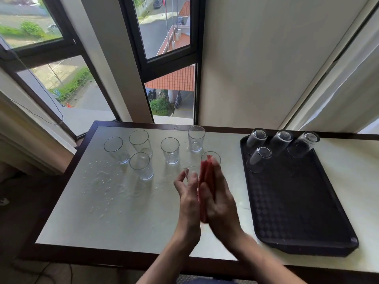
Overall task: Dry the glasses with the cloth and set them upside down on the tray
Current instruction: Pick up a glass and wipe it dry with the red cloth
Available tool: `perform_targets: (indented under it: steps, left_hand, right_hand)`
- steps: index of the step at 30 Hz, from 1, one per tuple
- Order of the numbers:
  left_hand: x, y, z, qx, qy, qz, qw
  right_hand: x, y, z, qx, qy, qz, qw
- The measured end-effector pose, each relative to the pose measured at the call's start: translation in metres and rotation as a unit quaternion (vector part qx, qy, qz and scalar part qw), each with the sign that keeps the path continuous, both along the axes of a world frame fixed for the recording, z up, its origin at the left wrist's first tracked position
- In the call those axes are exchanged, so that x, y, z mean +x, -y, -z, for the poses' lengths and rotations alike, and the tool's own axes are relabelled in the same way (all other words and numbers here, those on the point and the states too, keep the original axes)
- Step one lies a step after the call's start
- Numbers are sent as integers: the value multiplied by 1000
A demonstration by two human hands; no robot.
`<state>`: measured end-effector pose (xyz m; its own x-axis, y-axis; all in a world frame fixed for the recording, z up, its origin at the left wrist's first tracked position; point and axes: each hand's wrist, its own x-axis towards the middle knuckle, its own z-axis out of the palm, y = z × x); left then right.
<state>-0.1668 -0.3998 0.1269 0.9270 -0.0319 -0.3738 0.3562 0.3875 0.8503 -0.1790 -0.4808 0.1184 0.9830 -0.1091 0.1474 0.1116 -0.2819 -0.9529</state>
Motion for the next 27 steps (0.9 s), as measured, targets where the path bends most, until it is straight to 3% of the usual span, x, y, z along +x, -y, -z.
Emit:
perform_targets:
  steps: [4, 10, 13, 17, 20, 24, 27]
  left_hand:
    - [-3, 1, -7, 43, 27, 40, 998]
    - [17, -7, -7, -4, 15, 6, 1000]
    - [18, -11, -1, 14, 33, 34, 999]
    - [15, -5, 2, 67, 40, 49, 996]
    - [13, -4, -1, 45, 17, 44, 998]
    - [12, -12, -4, -80, 12, 54, 995]
    - [14, -9, 1, -60, 23, 31, 997]
  right_hand:
    - [29, 11, -9, 217, -102, 8, 971]
    - [-15, -18, -8, 0, 4, 31, 1000]
    - [-6, -11, -6, 21, -8, 9, 1000]
    - [37, 6, -9, 120, -70, 75, 987]
    - [28, -2, -14, 57, -64, 91, 992]
    - [-15, -18, -10, -41, 22, 39, 998]
    - [-9, -7, -2, -92, 16, 26, 995]
